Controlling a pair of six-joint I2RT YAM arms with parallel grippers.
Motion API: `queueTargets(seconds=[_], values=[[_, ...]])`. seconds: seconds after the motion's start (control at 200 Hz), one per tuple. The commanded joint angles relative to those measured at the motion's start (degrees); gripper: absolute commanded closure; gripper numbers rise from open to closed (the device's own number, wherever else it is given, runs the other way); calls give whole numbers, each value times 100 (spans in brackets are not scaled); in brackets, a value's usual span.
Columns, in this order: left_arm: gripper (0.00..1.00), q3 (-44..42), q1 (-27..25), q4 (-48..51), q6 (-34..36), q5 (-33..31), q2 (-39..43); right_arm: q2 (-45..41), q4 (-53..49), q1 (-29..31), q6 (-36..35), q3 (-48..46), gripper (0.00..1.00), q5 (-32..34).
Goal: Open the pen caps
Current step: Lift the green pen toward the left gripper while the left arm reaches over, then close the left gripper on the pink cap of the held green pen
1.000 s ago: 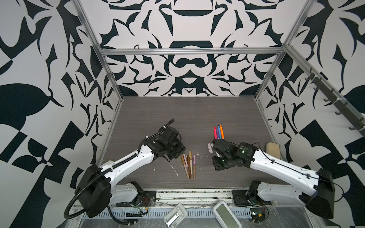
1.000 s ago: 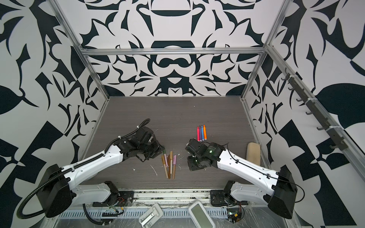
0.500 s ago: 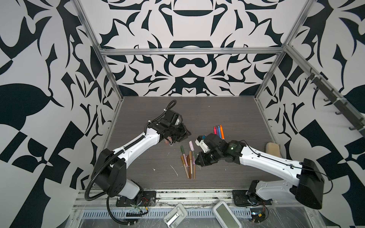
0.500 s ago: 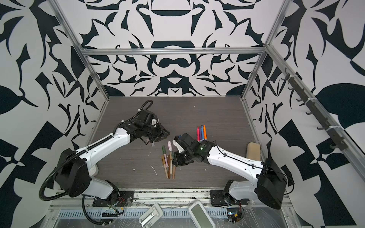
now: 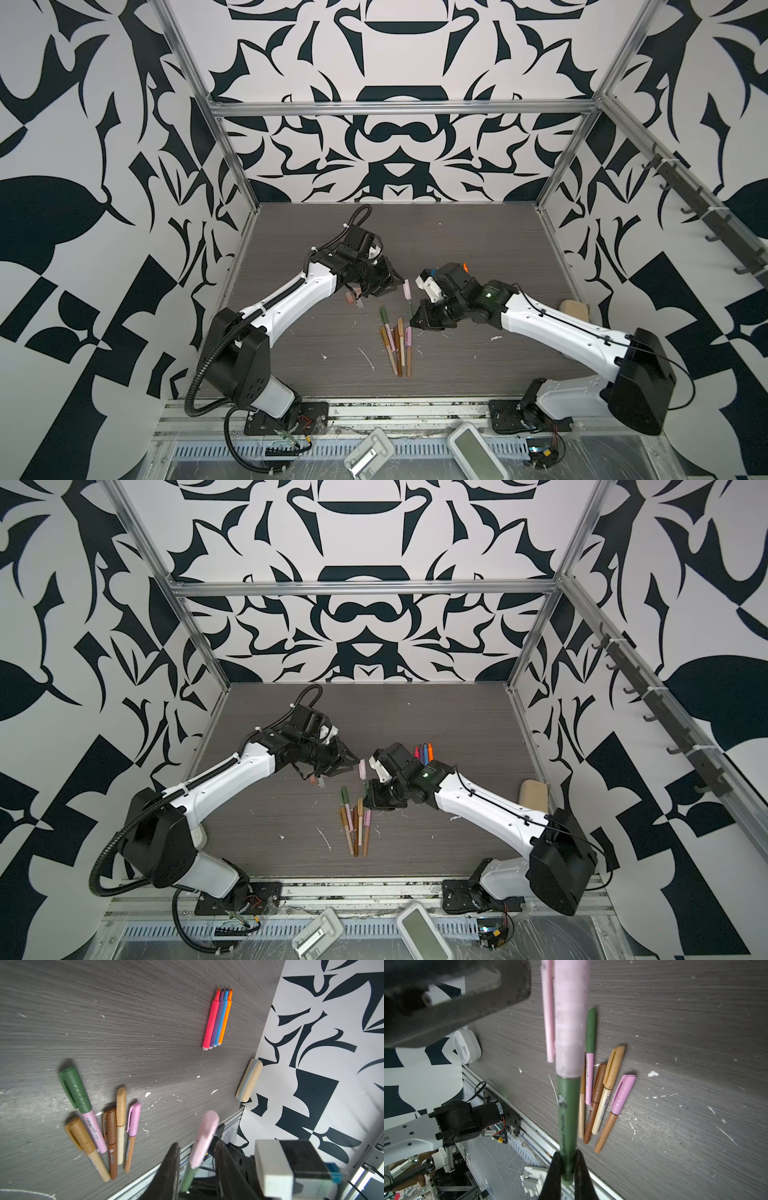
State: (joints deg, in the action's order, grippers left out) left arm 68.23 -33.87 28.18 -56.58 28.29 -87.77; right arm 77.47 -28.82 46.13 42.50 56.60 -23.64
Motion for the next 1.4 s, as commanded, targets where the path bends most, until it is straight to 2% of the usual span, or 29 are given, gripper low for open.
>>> queueTargets(seconds=[0.0,0.445,1.395], values=[[68,141,3,179,125,162,-82,68,49,0,-14,282,100,-225],[67,-50,12,56,153,247,-107,294,205,1,17,483,100,-272],[68,-55,205,63,341,466,-294,106,348,4,71,426,100,-334]])
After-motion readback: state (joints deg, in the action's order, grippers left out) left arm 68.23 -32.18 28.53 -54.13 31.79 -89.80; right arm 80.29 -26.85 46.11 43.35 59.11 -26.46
